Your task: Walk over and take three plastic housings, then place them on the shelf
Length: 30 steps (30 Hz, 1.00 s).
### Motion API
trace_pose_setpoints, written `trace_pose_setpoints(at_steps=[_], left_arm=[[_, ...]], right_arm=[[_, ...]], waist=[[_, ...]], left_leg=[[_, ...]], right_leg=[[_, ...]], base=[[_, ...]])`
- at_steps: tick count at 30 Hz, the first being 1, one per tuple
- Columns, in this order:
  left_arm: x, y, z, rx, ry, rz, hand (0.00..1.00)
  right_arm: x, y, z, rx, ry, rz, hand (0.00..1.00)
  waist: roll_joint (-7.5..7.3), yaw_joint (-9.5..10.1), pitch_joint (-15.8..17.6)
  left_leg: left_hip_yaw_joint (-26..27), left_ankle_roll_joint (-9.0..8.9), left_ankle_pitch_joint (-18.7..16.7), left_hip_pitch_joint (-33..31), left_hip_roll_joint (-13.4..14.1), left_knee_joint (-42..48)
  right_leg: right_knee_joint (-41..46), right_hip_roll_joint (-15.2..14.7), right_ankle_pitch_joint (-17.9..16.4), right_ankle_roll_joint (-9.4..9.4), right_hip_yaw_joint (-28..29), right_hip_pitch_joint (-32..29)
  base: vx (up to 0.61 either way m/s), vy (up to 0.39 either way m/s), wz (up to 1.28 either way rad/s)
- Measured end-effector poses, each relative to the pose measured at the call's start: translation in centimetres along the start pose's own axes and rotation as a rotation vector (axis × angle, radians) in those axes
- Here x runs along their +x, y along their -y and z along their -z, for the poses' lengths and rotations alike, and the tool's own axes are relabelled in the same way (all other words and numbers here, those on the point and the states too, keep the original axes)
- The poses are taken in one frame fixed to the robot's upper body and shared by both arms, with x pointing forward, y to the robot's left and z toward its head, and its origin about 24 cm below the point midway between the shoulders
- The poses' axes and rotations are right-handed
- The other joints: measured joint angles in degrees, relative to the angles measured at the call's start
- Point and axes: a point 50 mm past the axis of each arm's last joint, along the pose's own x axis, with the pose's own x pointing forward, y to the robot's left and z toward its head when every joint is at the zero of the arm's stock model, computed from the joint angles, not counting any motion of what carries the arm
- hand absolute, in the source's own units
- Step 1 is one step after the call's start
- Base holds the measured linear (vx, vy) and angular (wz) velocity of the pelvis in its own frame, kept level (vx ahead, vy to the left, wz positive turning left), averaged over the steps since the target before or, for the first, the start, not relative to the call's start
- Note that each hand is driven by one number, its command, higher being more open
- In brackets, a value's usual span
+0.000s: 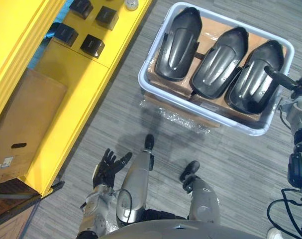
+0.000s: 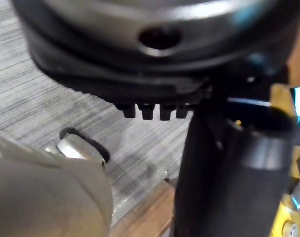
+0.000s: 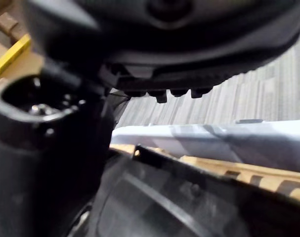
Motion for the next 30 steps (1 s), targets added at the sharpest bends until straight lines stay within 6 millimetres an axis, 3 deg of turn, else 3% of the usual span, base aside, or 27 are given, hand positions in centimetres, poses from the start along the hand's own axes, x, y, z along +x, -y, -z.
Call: trace_pose_setpoints(at_steps=[3,13,14,17,23,25,30], left_arm=[[0.1,1.6,0.6,-0.012,-0.013,0.048,1.00],[0.1,2.4,0.9,-0.056,-0.022,0.041,1.00],[0.1,2.5,0.9,-0.070,-0.024,0.037,1.00],[0.1,2.5,0.9,-0.082,-0.025,0.027,1.00],[0.3,2.4,0.8,-0.113,-0.020,0.013,1.00],[0.4,2.6,0.7,-0.120,-0.019,0.020,1.00],[0.5,2.6,0.5,-0.165,-0.007,0.034,1.00]], right_arm=[[0.1,1.3,-1.2,0.011,-0.014,0.080,1.00],[0.0,1.9,-0.5,-0.101,-0.096,0.151,1.00],[0.1,2.0,-0.6,-0.106,-0.108,0.158,0.00],[0.1,2.0,-0.6,-0.106,-0.119,0.161,0.00],[0.0,3.8,-2.7,-0.163,-0.065,0.209,0.00],[0.0,4.1,-2.9,-0.205,-0.058,0.225,0.00],[0.0,4.7,-2.2,-0.289,-0.082,0.265,0.00]], waist=[[1.59,0.05,0.54],[3.95,0.01,0.90],[4.33,0.08,1.02],[4.50,0.29,0.90],[4.72,0.91,0.76],[4.72,1.71,0.76],[4.72,1.50,0.76]], left_leg=[[-0.05,0.01,0.00,-1.43,-0.04,0.97],[-0.28,-0.49,1.24,-3.89,-0.26,0.76],[-0.39,-0.53,1.57,-4.30,-0.27,0.61],[-0.42,-0.71,1.97,-4.96,-0.47,0.80],[-1.52,-1.16,2.24,-7.93,-0.61,2.00],[-1.92,-1.37,2.37,-8.19,-0.56,2.14],[-2.44,-1.57,2.22,-8.64,-0.49,2.86]], right_leg=[[2.77,-0.73,-0.95,-0.01,0.33,-2.20],[9.28,-2.52,-4.08,-0.72,1.10,-7.44],[9.93,-2.60,-4.24,-0.96,1.10,-8.08],[12.15,-3.42,-5.29,-1.37,1.09,-9.54],[15.87,-4.32,-7.07,-2.02,0.90,-12.87],[16.37,-4.35,-7.42,-2.36,0.57,-13.07],[17.20,-4.38,-8.07,-2.61,0.01,-13.14]], base=[[-0.08,0.003,-0.01],[-0.05,-0.030,0.02],[0.00,-0.044,0.05],[-0.01,-0.049,0.04],[-0.02,-0.039,0.08],[-0.02,-0.035,0.05],[-0.01,-0.011,0.03]])
